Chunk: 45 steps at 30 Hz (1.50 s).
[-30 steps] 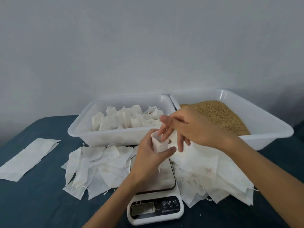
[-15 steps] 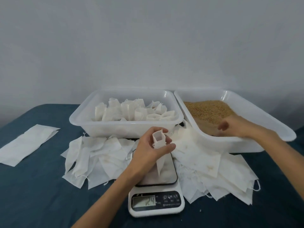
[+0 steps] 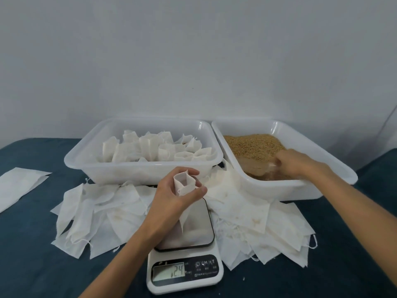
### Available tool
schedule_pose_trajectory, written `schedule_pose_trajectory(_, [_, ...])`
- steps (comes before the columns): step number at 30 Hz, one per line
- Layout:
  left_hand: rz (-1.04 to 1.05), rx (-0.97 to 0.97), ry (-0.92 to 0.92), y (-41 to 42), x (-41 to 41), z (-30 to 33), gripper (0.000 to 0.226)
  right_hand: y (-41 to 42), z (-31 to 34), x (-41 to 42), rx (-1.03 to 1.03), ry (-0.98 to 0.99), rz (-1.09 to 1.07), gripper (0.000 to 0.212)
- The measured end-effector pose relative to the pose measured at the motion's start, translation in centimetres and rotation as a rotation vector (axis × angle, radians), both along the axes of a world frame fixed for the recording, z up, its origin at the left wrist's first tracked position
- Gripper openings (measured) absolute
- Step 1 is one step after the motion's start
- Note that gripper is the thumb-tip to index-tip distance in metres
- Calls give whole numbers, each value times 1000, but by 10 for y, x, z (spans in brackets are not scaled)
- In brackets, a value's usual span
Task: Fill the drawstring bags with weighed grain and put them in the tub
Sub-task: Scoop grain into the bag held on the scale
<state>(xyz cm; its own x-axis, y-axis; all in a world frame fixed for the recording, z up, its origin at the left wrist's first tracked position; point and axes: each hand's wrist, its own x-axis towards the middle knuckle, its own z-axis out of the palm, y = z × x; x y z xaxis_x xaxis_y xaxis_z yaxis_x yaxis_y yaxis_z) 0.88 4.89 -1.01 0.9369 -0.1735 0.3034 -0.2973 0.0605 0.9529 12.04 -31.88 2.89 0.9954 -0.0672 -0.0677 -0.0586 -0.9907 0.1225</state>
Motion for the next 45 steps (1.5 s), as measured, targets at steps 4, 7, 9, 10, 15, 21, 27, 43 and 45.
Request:
schedule_pose_trajectory(4, [4,45,-7,0,0,-1,32,-22,21,-1,-85,-153,-86,11])
schedule_pose_trajectory(7, [11,60,-17,-2,0,-2,34,-35,32,-1,-249,-197,-156,11])
schedule_pose_trajectory(9, [15,63,-17,-2,-1,-2,36,-34,35,0,-359,-185,-168,13])
schedule_pose_trajectory(10, [13,62,-17,-2,-1,-3,36,-31,35,1,-383,-183,-161,12])
schedule_pose_trajectory(15, [17,63,-13,-2,-2,-3,38,5,14,19,-147,-159,-21,16])
schedule_pose_trajectory(21, [19,52,14,-3,0,-5,35,20,-5,41,85,-95,18,30])
schedule_pose_trajectory(27, [27,50,5,-3,-1,-4,34,1,-9,40,421,-211,-91,28])
schedule_pose_trajectory(43, [28,29,-2,-2,2,-6,34,24,18,6,535,-280,121,17])
schedule_pose_trajectory(45, [31,27,4,-3,1,-6,34,36,28,-11,591,-254,226,18])
